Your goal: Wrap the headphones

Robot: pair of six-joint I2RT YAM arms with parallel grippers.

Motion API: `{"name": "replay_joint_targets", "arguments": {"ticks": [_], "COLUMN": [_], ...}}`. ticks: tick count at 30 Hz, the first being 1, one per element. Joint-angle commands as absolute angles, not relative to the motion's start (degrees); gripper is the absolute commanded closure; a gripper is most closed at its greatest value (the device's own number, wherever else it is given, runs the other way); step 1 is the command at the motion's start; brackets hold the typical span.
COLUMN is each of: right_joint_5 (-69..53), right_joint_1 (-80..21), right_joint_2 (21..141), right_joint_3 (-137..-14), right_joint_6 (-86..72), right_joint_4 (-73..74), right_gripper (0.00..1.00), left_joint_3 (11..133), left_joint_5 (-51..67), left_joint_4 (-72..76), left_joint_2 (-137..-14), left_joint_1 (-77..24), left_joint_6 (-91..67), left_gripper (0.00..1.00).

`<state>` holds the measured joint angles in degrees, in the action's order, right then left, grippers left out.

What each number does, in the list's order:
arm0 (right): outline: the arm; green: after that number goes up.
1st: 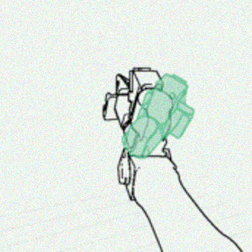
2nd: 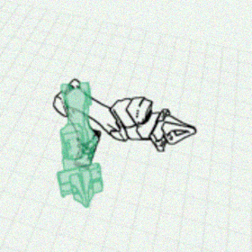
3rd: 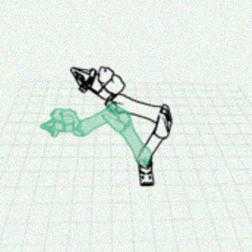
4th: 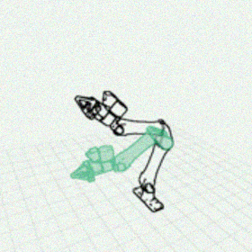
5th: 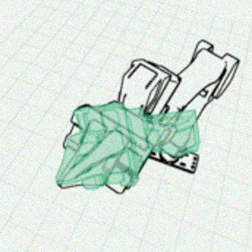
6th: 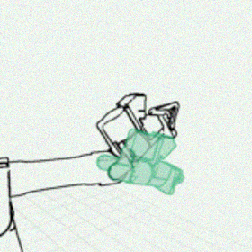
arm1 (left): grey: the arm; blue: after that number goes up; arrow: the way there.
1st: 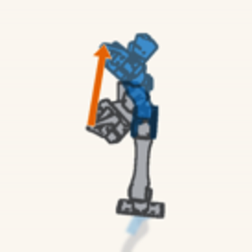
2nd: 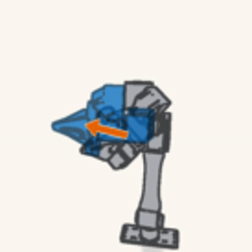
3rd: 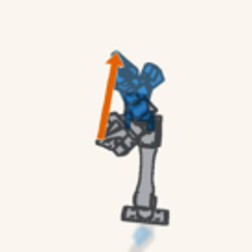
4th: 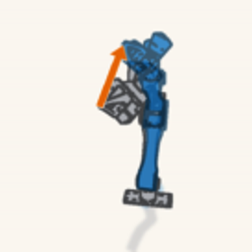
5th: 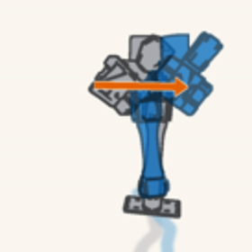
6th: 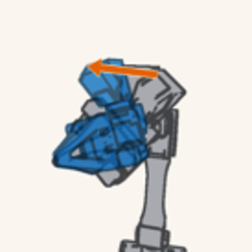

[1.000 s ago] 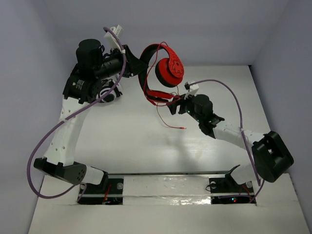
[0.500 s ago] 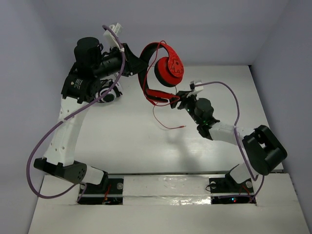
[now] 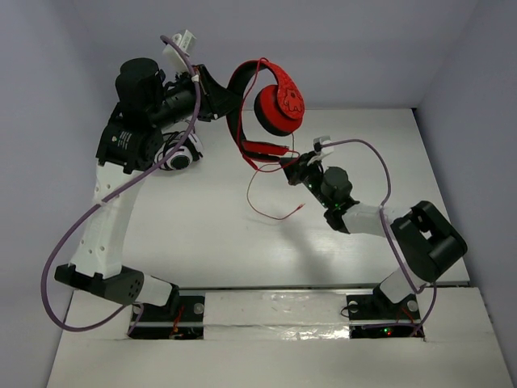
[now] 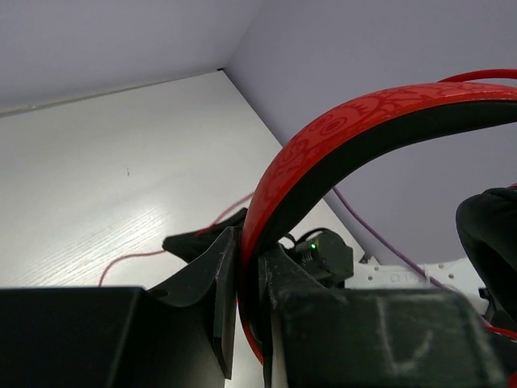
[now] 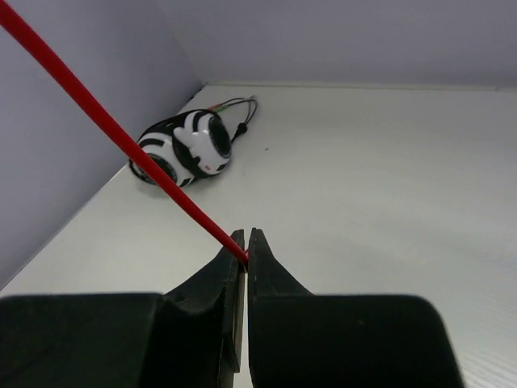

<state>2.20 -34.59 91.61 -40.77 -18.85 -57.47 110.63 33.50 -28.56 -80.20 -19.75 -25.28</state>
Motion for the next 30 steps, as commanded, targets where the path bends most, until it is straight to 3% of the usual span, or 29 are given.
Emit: {"name": "replay_joint_targets", "arguments": {"ticks": [1,15,30], "right_joint_5": [-3.77,-7.03,-7.38], "right_joint_1": [-34.98,-44.03,-53.17], "right_joint_2": [88.25,78.14,72.16], "right_joint_3": [-38.58,-38.32,-37.44], "right_joint_6": [-21.79,-24.08,-28.92], "right_joint_4": [-59.94,-38.77,-26.46], "right_gripper": [1.00,1.00,1.00], "left_joint_3": [110.57,95.46,91.15], "left_joint_5": [29.45,17.06,-4.21], "left_joint_4": [-20.92,-1.68,-1.67], "left_joint_2": [-79.54,-80.16,-82.44], "left_joint_1": [-19.25,-19.25,-19.25], "left_joint_6": [-29.00,-40.69,-37.36], "left_gripper": [1.00,1.00,1.00]}}
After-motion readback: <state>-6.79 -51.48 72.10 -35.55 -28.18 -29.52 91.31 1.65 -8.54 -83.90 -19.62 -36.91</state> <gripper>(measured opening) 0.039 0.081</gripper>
